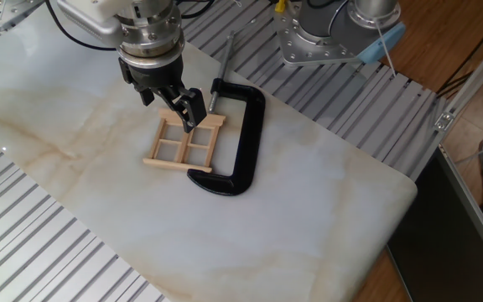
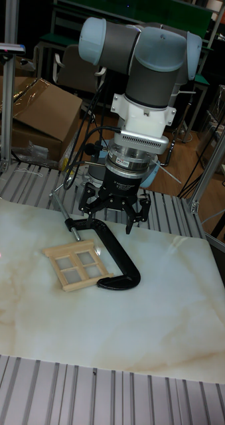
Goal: Open a sliding window
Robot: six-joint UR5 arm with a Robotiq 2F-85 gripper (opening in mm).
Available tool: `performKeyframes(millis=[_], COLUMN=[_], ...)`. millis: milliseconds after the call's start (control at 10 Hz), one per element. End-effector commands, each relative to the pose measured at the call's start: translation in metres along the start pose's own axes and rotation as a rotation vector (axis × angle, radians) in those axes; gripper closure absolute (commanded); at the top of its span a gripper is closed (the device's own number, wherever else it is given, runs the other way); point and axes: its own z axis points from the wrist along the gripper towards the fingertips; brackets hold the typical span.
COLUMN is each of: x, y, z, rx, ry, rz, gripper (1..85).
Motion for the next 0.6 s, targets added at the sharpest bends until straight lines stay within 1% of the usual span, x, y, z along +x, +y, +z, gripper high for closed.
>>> performKeyframes(millis=[0,100,500], x=[-0.046,-0.0465,-0.0455], y=[-0.0066,-0.0063,-0.0061], z=[-0.0043,-0.0039,-0.0043], rx=[0.032,0.038,0.043], ry=[-0.178,-0.177,-0.171], rz=[0.026,0.027,0.028], gripper=[85.0,85.0,85.0])
